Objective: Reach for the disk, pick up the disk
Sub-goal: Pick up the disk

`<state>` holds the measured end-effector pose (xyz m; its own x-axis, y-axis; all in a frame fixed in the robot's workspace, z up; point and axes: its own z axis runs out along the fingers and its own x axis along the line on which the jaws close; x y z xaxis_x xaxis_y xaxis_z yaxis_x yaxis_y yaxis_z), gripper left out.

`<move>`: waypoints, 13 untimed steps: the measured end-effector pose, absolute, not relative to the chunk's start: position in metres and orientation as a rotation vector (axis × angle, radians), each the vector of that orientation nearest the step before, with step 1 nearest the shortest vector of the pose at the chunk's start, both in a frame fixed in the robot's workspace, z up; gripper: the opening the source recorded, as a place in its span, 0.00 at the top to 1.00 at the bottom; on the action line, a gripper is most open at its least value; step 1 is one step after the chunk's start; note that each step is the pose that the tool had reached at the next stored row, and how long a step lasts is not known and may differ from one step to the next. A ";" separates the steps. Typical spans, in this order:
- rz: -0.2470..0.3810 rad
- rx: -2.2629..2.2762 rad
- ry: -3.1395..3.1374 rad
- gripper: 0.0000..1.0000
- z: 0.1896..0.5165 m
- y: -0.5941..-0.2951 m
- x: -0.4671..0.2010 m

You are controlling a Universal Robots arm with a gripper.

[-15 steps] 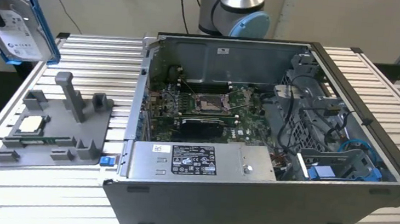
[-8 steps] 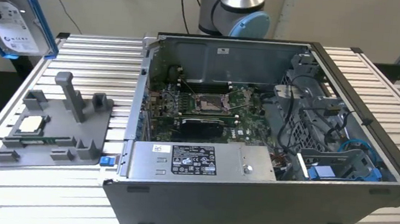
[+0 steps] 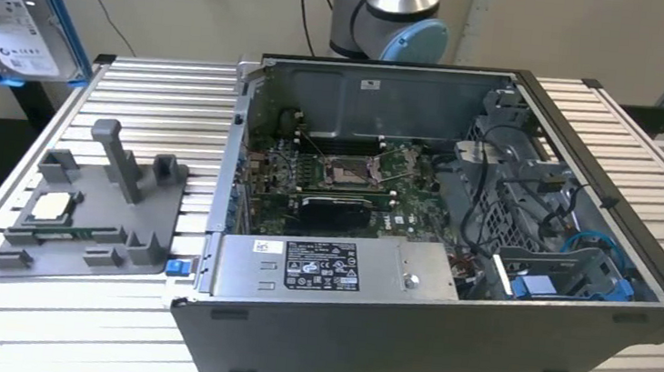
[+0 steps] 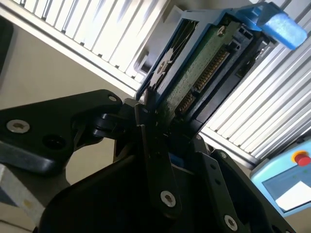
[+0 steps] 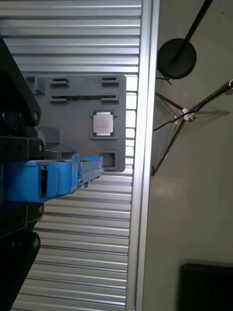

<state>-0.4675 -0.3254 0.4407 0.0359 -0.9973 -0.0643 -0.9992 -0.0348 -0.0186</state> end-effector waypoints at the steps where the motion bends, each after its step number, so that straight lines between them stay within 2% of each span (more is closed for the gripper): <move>1: 0.052 -2.218 2.141 1.00 0.443 -0.325 -0.467; 13: 0.052 -2.218 2.141 1.00 0.464 -0.325 -0.467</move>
<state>-0.4675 -0.3254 0.4639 0.0359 -0.9973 -0.0643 -0.9992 -0.0348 -0.0186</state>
